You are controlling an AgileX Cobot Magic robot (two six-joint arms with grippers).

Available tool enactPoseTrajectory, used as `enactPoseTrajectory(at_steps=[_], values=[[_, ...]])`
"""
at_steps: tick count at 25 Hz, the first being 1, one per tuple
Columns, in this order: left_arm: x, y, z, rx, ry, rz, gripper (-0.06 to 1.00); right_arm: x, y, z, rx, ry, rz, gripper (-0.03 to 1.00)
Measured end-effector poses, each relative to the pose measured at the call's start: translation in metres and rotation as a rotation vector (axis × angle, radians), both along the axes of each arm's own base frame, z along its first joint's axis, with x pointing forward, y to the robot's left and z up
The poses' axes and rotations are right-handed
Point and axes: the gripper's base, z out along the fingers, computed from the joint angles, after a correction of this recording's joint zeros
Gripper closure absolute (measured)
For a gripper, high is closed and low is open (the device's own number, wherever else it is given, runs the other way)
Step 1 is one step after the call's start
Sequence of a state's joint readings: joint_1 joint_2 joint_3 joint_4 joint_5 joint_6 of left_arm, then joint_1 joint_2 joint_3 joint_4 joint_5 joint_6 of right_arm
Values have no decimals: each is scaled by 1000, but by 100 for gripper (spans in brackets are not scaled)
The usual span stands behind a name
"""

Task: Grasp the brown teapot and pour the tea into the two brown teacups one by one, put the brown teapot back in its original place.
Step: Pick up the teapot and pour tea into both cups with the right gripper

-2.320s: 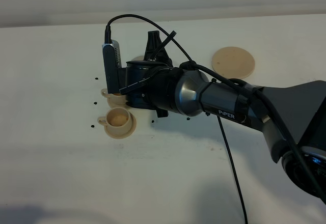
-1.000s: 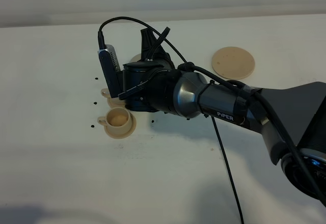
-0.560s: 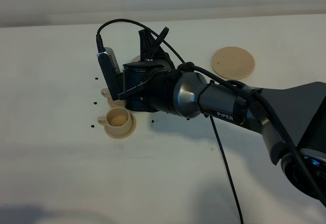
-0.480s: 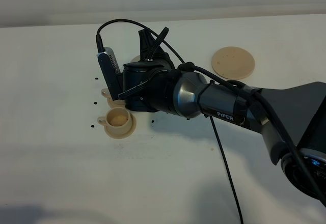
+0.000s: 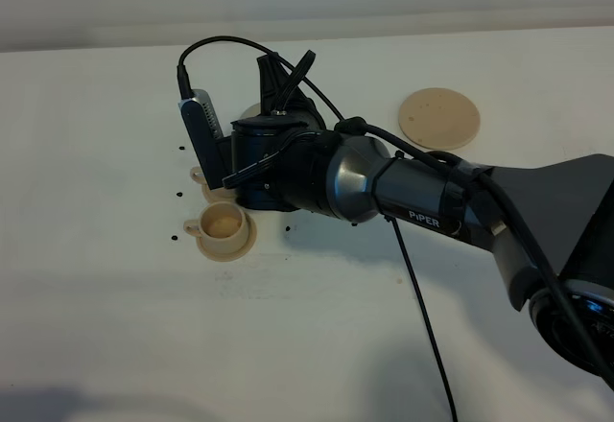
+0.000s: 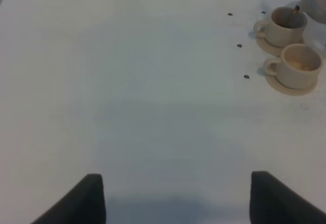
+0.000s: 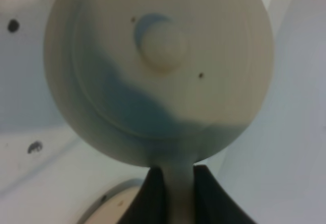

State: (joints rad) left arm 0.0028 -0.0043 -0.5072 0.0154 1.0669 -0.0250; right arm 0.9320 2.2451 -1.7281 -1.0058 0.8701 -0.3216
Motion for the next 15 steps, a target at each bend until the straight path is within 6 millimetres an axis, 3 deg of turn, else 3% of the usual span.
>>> enactPoseTrajectory(at_steps=[15], values=[[0,0,0,0,0,0,37,2,1,3,-17,-36,33,88]])
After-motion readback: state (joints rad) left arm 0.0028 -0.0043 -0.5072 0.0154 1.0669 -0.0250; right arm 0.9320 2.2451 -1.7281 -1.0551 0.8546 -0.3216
